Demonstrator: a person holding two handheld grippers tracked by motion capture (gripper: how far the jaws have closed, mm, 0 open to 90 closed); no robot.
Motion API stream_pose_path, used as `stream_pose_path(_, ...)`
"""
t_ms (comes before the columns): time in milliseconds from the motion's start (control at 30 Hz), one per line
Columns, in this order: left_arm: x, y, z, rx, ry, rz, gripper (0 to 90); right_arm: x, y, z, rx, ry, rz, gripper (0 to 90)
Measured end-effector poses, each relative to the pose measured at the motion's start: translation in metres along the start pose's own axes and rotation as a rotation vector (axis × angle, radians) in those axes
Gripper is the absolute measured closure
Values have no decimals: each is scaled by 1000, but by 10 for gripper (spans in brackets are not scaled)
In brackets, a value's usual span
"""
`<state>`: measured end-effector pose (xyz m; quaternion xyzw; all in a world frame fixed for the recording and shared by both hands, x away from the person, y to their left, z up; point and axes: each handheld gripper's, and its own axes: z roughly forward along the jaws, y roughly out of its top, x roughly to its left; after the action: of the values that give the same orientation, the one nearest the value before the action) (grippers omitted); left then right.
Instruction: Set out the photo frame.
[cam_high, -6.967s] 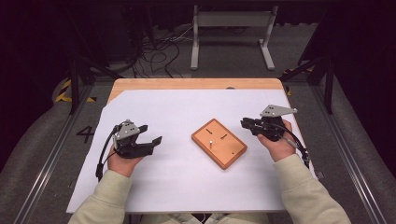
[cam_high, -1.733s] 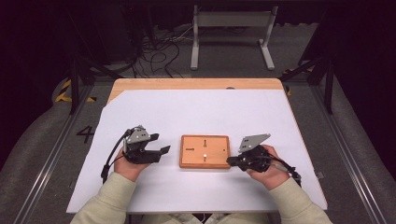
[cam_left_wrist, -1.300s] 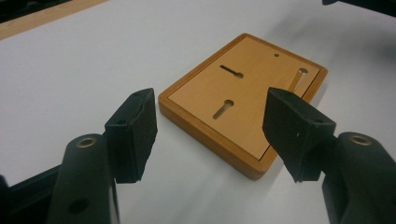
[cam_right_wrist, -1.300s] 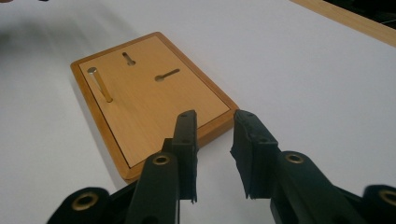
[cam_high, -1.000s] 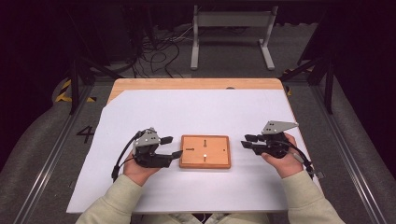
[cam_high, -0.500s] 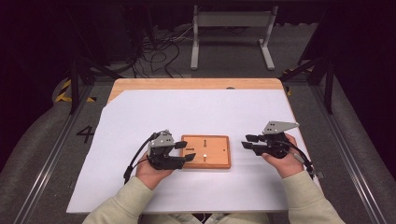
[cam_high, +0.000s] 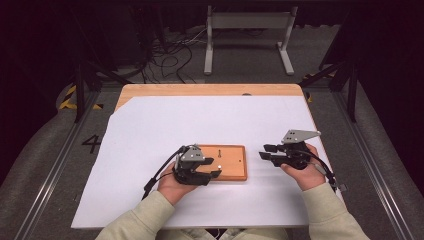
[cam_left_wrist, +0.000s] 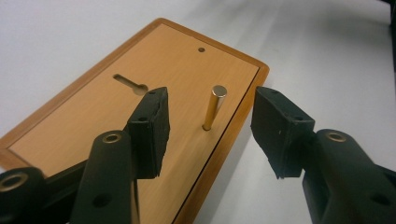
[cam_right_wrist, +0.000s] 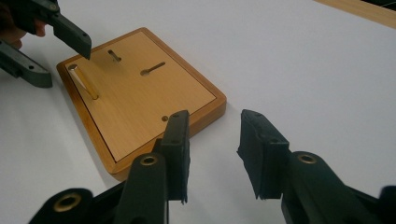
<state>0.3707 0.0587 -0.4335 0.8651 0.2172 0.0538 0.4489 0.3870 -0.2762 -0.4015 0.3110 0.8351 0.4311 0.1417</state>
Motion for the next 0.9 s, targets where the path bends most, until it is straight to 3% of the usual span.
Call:
stream_pose_path(167, -1, 0, 9, 21, 0, 14, 508, -1, -3, 1, 15, 1, 16, 634)
stream_pose_path(267, -1, -1, 14, 30, 21, 23, 542, -1, -4, 2, 20, 1, 20, 634)
stream_pose_path(400, 1, 0, 17, 29, 24, -4, 584, -1, -5, 2, 20, 3, 22, 633)
stream_pose_path(500, 1, 0, 20, 25, 32, 2, 694, -1, -5, 1, 20, 4, 26, 634)
stream_pose_path(633, -2, 0, 22, 22, 21, 47, 822, -1, -6, 2, 24, 5, 24, 633)
stream_pose_path(833, -3, -1, 22, 18, 28, 75, 835, 0, -6, 3, 24, 8, 23, 632)
stream_pose_path(900, -4, -1, 22, 18, 38, 101, 836, 0, -6, 3, 24, 9, 24, 632)
